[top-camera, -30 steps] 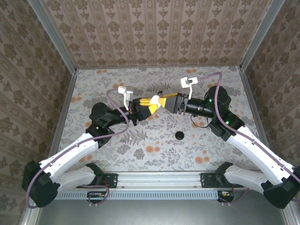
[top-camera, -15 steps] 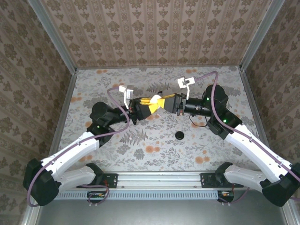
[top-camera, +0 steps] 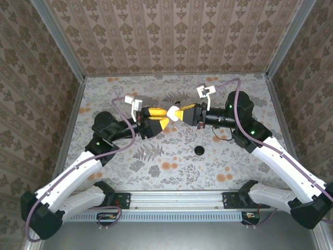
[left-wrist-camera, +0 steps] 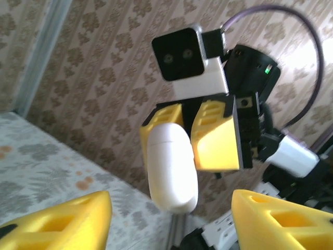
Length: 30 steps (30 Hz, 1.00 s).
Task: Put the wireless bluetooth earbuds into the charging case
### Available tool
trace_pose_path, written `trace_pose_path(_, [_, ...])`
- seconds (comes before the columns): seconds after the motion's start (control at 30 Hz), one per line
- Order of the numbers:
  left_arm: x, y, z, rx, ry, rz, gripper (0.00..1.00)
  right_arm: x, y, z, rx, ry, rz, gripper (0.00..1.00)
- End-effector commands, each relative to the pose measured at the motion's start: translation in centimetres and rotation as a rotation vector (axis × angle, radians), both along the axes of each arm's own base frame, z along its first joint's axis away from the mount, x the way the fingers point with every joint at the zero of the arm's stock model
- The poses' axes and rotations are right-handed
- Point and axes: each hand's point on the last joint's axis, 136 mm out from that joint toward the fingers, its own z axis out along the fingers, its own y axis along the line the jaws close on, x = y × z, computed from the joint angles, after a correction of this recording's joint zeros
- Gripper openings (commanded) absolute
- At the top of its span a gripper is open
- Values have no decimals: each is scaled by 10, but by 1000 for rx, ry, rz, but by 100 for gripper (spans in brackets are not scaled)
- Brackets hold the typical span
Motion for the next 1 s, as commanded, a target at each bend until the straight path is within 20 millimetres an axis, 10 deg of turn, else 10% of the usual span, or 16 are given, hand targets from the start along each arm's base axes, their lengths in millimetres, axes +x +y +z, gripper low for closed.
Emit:
trace_pose_path(0.0, [-5,13,-9,134,-36,46,67,2,-8,3,-102,-82,-26,16])
trace_pose_path(0.97, [-11,5,-35,163,-124,-174,69,-9,16,-36,-272,-221,243,14])
